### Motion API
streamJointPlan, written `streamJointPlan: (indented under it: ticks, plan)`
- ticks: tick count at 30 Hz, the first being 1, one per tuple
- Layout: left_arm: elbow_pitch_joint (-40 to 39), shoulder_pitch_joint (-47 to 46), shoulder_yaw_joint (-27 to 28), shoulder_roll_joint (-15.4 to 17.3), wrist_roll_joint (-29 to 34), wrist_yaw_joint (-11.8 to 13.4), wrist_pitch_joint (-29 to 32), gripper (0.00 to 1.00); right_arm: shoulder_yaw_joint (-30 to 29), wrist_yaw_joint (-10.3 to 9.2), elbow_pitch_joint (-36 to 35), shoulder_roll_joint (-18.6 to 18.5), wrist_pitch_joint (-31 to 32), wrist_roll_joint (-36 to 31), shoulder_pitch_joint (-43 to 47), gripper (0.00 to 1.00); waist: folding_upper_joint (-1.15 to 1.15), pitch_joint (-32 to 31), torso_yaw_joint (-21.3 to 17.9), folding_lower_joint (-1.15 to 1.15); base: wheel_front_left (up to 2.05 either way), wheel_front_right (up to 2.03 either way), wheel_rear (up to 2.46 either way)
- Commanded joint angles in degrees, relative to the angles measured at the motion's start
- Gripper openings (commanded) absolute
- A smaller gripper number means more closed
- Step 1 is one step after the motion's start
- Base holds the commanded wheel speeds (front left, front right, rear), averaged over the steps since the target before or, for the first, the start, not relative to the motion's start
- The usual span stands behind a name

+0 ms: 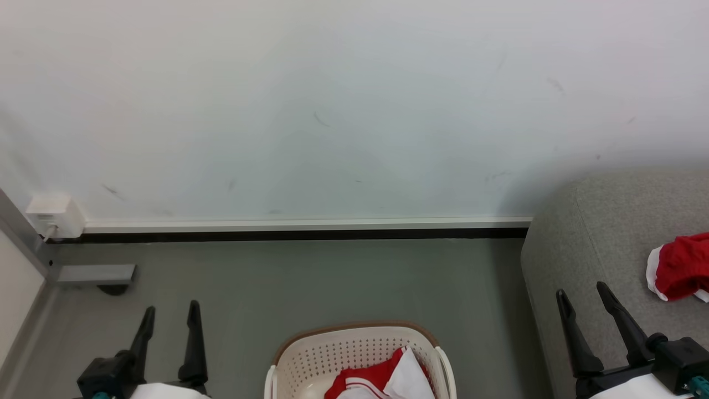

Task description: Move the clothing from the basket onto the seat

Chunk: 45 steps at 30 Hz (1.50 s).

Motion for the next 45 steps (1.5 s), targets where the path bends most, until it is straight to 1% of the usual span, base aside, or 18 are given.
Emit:
streamJointPlan:
  ticks: [1,8,17,18,23,25,27,33,37,40,45]
  plan:
    - [0.2,0.0,0.7,-0.2,0.7,-0.4,0.0,1.0,0.2,-0.13,-0.1,-0.1,-0.2,0.6,-0.7,1.0,0.0,0.2,-0.3,0.0,0.0,0.0,0.0]
    - [0.1,-1.1,1.6,-1.1,2.7,-1.7,0.0,1.0,0.8,-0.13,-1.1,-0.2,-0.2,1.3,-2.5,1.0,0.0,2.7,-2.3,0.0,0.0,0.0,0.0]
    - [1.6,-7.3,0.5,-1.6,4.5,-3.3,0.0,1.0,1.2,-0.13,-3.8,0.5,-0.2,1.2,-8.7,1.0,0.0,12.6,-7.0,0.0,0.0,0.0,0.0]
    - [1.6,-7.3,0.5,-1.6,4.5,-3.3,0.0,1.0,1.2,-0.13,-3.8,0.5,-0.2,1.2,-8.7,1.0,0.0,12.6,-7.0,0.0,0.0,0.0,0.0]
    - [4.3,-11.4,-0.3,-1.4,5.9,-4.1,0.0,1.0,0.8,-0.13,-5.2,0.9,-0.2,1.1,-11.4,1.0,0.0,18.4,-9.7,0.0,0.0,0.0,0.0]
    - [6.8,-13.0,-0.9,-0.9,6.5,-4.7,0.0,1.0,0.4,-0.13,-5.9,1.3,-0.2,1.2,-12.3,1.0,0.0,20.6,-10.7,0.0,0.0,0.0,0.0]
    - [11.3,-14.8,-2.2,0.1,7.2,-5.4,0.0,1.0,0.1,-0.13,-6.6,1.7,-0.2,1.4,-13.2,1.0,0.0,22.6,-11.7,0.0,0.0,0.0,0.0]
    - [23.3,-22.4,-5.0,1.5,6.9,-7.0,0.9,1.0,-1.1,-0.13,-9.2,2.8,-0.2,2.1,-16.1,1.0,0.0,28.4,-14.2,0.0,0.0,0.0,0.0]
    - [30.7,-27.5,-6.0,1.4,5.2,-7.5,2.7,1.0,-1.6,-0.14,-10.9,3.4,-0.2,2.0,-17.7,1.0,0.0,31.3,-15.6,0.0,0.0,0.0,0.0]
    - [35.7,-30.7,-7.9,1.7,5.3,-7.8,4.2,1.0,-2.3,-0.13,-12.3,4.0,-0.2,2.5,-18.4,1.0,0.0,33.4,-16.7,0.0,0.0,0.0,0.0]
    - [43.5,-35.8,-10.4,3.0,5.5,-8.0,6.6,1.0,-3.0,-0.13,-15.5,5.0,-0.2,2.1,-19.7,1.0,0.0,37.6,-19.0,0.0,0.0,0.0,0.0]
